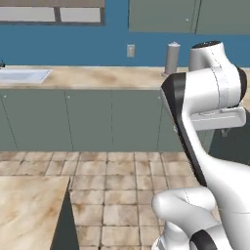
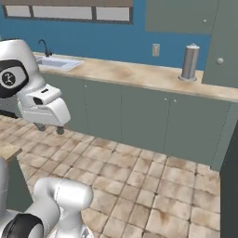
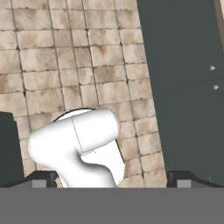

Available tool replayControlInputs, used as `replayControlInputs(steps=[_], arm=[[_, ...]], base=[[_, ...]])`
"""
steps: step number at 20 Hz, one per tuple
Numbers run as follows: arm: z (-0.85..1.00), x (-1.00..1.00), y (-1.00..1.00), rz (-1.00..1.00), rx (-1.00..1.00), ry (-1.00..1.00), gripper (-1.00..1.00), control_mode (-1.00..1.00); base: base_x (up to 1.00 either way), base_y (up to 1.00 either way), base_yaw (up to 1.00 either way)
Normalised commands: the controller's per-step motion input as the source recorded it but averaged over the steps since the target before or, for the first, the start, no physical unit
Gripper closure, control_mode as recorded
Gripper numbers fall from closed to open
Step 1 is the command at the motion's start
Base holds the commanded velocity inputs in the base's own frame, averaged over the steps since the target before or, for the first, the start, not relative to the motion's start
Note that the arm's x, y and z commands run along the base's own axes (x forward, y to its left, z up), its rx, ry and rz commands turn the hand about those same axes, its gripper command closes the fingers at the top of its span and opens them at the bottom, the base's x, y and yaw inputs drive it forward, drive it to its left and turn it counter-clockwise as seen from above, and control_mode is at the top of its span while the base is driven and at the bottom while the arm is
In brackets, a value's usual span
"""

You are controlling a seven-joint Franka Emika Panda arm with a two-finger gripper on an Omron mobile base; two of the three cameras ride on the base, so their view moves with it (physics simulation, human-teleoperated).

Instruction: There is a bowl on the dining counter. Grab a lemon wedge from the fridge and place it in the bowl. Then get the liquor bottle and glass cup from the cabinet and place them next to the bowl.

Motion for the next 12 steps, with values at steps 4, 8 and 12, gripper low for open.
replayControlInputs(steps=[4, 8, 12], arm=[[0.00, 0.00, 0.00, 0.00, 0.00, 0.00, -1.00, 1.00], [0.00, 0.00, 0.00, 0.00, 0.00, 0.00, -1.00, 1.00], [0.00, 0.00, 0.00, 0.00, 0.00, 0.00, -1.00, 1.00]], base=[[1.00, -0.45, -0.08], [1.00, -0.41, -0.14], [1.00, -0.39, -0.21]])
